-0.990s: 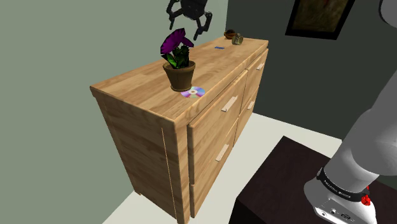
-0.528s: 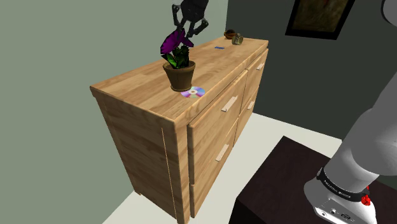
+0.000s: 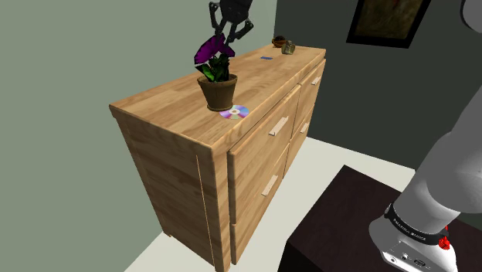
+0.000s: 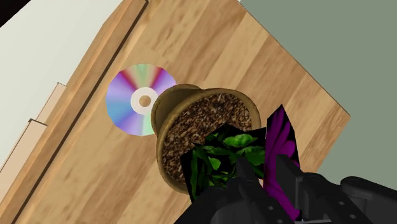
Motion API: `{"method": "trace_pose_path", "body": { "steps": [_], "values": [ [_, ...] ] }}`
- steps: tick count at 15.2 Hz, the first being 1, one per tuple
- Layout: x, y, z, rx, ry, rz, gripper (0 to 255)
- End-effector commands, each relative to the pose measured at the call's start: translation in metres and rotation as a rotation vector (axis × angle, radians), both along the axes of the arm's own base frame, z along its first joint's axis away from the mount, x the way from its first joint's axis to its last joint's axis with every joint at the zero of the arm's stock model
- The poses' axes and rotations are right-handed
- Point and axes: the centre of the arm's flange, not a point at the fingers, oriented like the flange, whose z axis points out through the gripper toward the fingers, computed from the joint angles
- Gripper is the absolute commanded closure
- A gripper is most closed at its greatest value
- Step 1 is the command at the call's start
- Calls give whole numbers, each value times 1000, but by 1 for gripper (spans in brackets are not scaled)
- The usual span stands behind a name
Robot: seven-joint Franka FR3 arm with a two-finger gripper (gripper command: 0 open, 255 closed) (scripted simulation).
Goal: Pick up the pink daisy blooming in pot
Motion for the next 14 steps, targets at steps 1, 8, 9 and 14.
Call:
{"method": "trace_pose_path", "body": {
  "steps": [1,8,9,14],
  "values": [
    [0,1,13,0,-3,0,255],
    [0,1,50,0,-3,0,255],
    [0,1,55,0,-3,0,255],
    [0,1,72,0,-3,0,255]
  ]
}}
